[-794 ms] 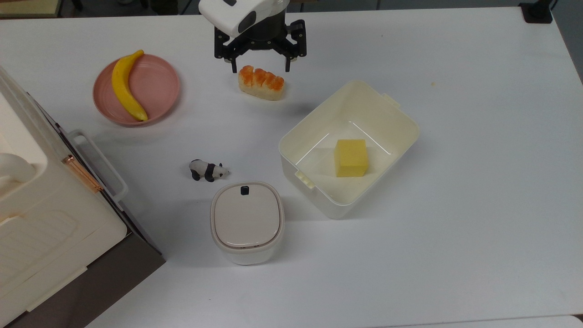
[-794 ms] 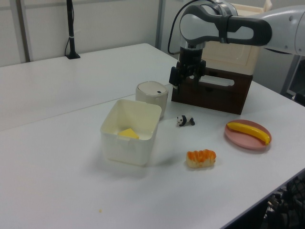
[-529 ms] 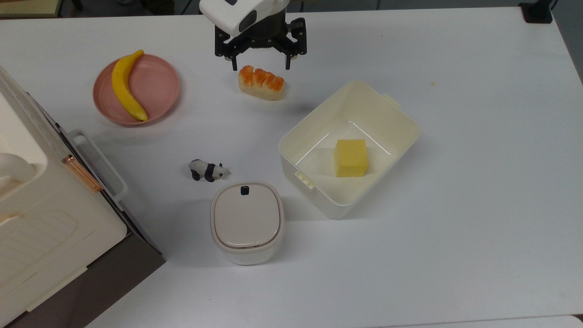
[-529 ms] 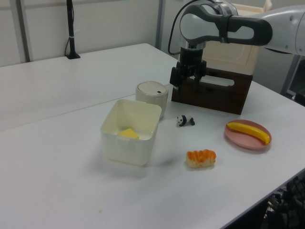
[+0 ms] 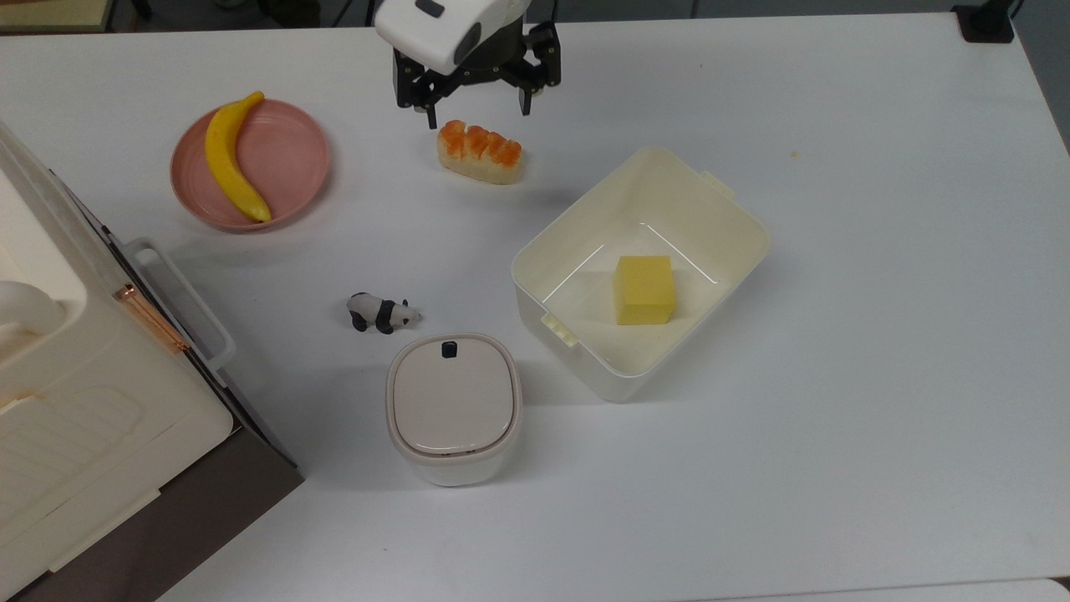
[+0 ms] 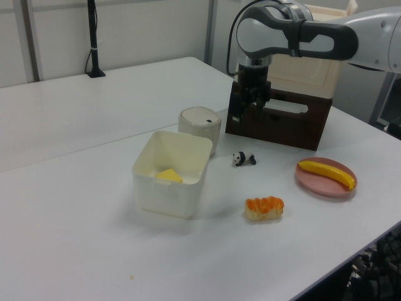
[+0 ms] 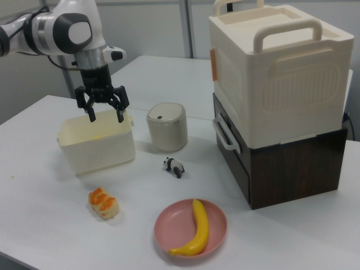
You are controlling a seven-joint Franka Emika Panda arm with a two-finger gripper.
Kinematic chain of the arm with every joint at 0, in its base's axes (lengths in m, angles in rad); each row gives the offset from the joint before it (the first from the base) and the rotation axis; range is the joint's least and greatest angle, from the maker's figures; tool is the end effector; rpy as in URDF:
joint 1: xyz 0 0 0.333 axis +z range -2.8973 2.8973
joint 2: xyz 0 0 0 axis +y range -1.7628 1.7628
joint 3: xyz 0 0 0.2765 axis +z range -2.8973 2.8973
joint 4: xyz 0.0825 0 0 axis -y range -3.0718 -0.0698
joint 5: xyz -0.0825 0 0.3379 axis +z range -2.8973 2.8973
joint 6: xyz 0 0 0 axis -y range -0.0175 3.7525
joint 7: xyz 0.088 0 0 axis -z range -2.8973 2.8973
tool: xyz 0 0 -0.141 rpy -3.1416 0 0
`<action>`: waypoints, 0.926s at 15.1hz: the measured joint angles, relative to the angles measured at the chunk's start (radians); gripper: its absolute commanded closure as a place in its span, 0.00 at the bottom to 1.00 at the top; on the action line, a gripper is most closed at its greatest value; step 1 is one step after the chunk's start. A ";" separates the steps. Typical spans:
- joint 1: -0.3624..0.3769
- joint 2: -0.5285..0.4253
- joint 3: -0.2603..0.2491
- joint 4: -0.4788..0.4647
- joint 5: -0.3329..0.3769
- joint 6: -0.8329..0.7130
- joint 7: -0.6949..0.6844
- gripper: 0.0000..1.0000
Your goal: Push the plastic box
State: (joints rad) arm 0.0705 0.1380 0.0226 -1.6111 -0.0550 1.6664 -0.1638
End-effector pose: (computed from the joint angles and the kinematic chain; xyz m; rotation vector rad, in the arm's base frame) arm 0.5414 0.0427 0.4692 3.0635 0.4073 -0.1305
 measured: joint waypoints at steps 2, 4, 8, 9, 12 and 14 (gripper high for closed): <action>-0.001 0.001 -0.006 -0.005 0.000 -0.024 -0.151 0.07; -0.001 0.002 -0.008 -0.019 0.000 -0.028 -0.314 0.12; -0.001 0.018 -0.008 -0.030 -0.024 -0.028 -0.499 0.17; 0.001 0.026 -0.008 -0.031 -0.028 -0.028 -0.517 0.14; 0.031 0.080 -0.006 -0.032 -0.067 -0.021 -0.538 0.14; 0.060 0.123 -0.005 -0.032 -0.082 0.010 -0.538 0.14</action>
State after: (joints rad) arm 0.1308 0.2612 0.0178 -1.6432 -0.1374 1.6767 -0.7017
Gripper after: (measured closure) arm 0.137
